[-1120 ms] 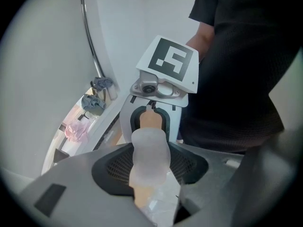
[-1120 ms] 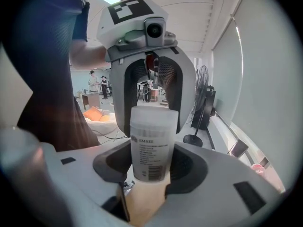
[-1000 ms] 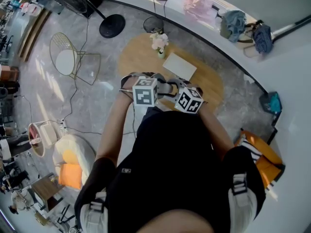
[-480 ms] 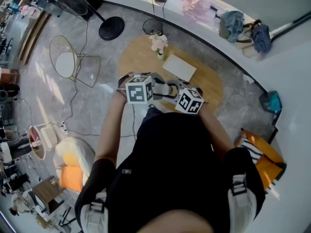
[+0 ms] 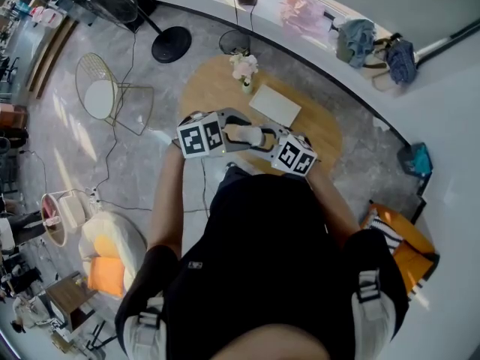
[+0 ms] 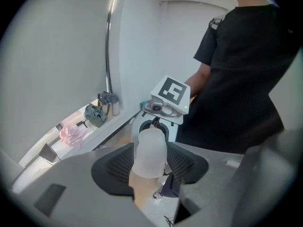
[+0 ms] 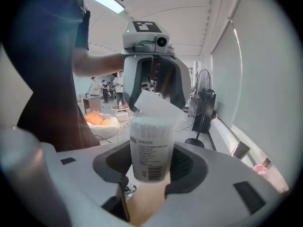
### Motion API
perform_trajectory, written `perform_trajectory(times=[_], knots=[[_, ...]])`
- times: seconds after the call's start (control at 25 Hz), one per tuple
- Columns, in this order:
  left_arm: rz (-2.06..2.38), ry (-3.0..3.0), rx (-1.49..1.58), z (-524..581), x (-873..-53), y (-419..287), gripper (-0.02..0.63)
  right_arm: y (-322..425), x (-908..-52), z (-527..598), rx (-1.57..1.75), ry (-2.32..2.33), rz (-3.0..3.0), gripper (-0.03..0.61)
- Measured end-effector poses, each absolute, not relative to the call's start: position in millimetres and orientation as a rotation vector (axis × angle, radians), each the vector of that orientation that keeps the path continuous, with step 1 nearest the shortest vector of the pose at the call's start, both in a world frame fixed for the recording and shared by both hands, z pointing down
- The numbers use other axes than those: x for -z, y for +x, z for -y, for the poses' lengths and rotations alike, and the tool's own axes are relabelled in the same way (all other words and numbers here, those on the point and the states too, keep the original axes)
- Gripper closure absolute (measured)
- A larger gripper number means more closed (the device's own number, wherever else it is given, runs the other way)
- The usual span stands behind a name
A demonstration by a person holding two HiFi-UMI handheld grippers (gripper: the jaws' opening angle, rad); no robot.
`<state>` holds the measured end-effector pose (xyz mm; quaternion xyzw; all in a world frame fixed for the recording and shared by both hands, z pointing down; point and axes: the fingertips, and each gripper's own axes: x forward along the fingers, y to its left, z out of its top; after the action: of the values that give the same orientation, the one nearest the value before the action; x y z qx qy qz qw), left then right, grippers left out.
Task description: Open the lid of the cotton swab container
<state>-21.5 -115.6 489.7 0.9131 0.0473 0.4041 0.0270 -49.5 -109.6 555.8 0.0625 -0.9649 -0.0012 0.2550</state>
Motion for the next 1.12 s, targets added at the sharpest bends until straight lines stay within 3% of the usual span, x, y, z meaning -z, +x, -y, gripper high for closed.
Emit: perform_trajectory(times=[0.68, 1.12], knots=[[0.22, 2.95, -0.904, 161, -458, -28, 0.403, -52, -552, 95, -0.048, 0.106, 2.657, 0.383], [0.328, 2.895, -0.866, 181, -490, -29, 0.403, -51, -545, 85, -0.056, 0.06, 2.681, 0.383]])
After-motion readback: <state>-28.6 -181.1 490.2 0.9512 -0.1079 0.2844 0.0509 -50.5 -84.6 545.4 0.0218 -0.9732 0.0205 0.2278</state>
